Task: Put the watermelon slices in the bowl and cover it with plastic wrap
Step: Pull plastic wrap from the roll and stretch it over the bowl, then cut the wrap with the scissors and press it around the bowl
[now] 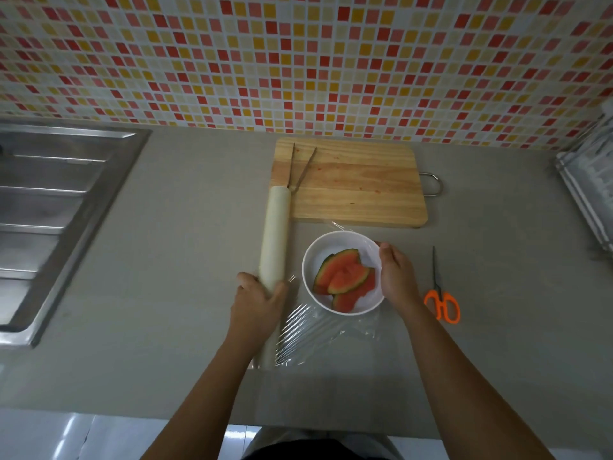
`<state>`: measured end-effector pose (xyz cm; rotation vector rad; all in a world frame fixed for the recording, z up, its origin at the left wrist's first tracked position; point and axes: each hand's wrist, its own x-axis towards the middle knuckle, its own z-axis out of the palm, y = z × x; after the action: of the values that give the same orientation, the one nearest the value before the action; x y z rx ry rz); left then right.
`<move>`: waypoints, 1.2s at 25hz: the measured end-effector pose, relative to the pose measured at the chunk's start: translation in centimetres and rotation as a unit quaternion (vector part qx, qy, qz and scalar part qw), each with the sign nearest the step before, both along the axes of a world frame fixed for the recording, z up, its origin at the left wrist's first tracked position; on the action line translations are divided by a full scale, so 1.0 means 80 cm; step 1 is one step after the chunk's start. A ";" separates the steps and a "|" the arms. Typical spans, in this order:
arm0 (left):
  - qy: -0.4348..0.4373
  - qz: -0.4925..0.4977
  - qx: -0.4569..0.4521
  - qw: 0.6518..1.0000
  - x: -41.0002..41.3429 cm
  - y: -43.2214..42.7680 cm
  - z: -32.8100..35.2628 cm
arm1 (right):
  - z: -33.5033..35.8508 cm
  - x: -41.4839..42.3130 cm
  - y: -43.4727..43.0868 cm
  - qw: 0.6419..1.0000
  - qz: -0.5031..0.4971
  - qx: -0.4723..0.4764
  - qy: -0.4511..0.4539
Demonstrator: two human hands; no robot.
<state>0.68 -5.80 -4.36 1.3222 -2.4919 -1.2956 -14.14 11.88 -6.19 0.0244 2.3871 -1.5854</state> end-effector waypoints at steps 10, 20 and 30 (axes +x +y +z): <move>-0.002 0.004 0.069 0.998 0.020 -0.015 -0.008 | 0.003 -0.003 -0.002 1.000 0.008 0.004 0.003; 0.018 -0.077 -0.069 0.994 0.042 -0.018 -0.022 | 0.010 -0.003 -0.009 0.996 -0.019 -0.066 -0.060; 0.051 -0.068 -0.063 0.994 0.041 -0.013 -0.027 | 0.021 0.007 0.040 0.975 -0.076 0.191 0.089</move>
<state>3.97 -6.81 -6.49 1.0512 -2.5836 -1.1734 -13.57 15.07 -4.51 0.1511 2.8592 -1.2046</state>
